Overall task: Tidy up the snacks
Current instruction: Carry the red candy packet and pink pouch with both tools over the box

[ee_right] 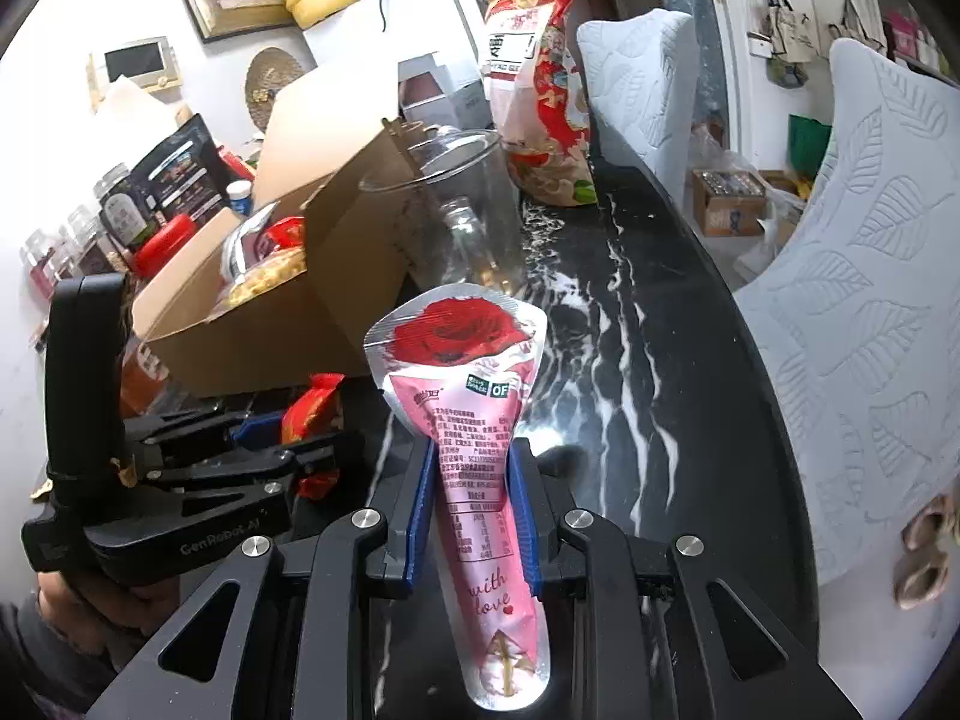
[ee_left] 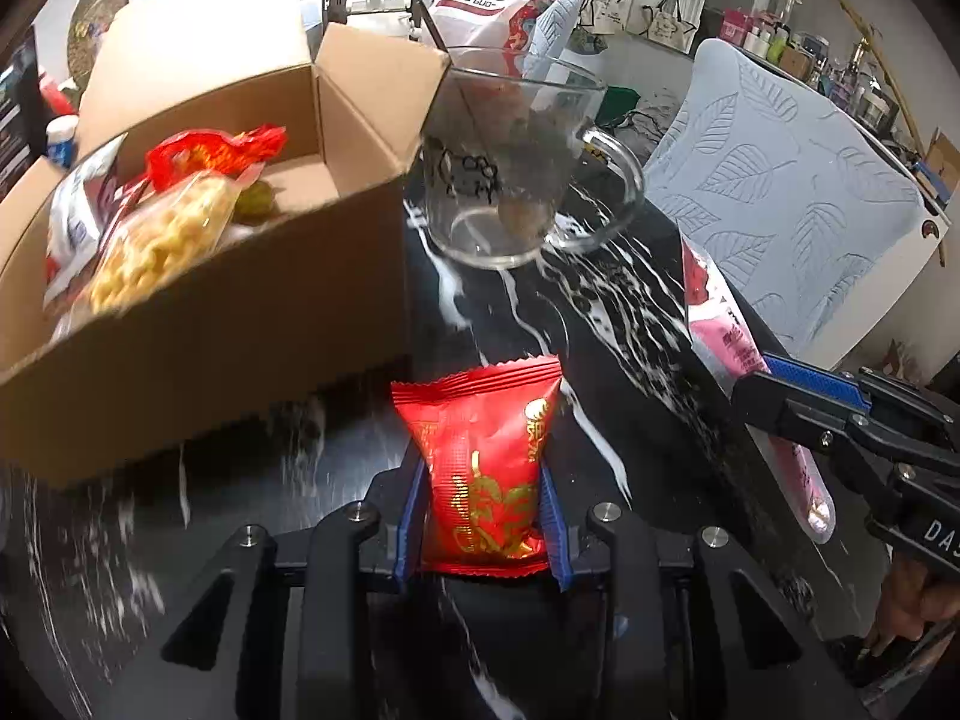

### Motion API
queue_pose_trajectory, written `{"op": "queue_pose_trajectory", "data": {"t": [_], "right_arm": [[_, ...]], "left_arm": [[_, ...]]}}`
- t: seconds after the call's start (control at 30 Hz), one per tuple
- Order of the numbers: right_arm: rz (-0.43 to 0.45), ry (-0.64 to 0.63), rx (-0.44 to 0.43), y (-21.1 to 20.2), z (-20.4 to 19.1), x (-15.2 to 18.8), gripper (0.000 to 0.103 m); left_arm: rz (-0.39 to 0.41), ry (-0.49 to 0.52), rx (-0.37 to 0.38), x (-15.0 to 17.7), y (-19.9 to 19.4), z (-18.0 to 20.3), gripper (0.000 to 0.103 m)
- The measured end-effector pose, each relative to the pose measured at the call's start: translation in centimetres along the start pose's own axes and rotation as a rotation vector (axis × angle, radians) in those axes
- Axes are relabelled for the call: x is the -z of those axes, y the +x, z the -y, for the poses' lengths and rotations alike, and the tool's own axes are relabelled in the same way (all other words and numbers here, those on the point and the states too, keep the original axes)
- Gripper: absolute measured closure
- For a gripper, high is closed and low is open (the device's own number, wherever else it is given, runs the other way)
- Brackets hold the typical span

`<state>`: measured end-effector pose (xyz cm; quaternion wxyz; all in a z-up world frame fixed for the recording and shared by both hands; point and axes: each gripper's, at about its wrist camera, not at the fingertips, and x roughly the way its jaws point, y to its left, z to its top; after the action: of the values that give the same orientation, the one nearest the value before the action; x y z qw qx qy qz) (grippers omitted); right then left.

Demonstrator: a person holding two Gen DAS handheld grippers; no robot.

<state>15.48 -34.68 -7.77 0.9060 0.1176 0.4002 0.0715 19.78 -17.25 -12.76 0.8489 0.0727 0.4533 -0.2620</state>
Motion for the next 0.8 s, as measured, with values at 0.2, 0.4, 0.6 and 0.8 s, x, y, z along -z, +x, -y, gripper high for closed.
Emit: {"op": "queue_pose_trajectory", "data": {"t": [0.2,0.4,0.6,0.8], "right_arm": [[-0.009,0.007,-0.009,-1.1,-1.3,1.6,0.079],[-0.025,-0.002,-0.030,-1.8,-2.9,3.0,0.079],[-0.031,-0.028,-0.065,-2.2,-5.0,4.1,0.079],[-0.043,-0.052,-0.090,-2.1,-7.2,4.8,0.079]], "left_arm": [[-0.004,-0.013,0.015,2.4,-1.9,-0.2,0.070],[0.014,-0.048,0.019,4.2,-4.0,-1.1,0.070],[0.066,-0.101,-0.025,6.4,-7.5,-2.9,0.070],[0.100,-0.139,-0.028,7.7,-9.8,-4.3,0.070]]}}
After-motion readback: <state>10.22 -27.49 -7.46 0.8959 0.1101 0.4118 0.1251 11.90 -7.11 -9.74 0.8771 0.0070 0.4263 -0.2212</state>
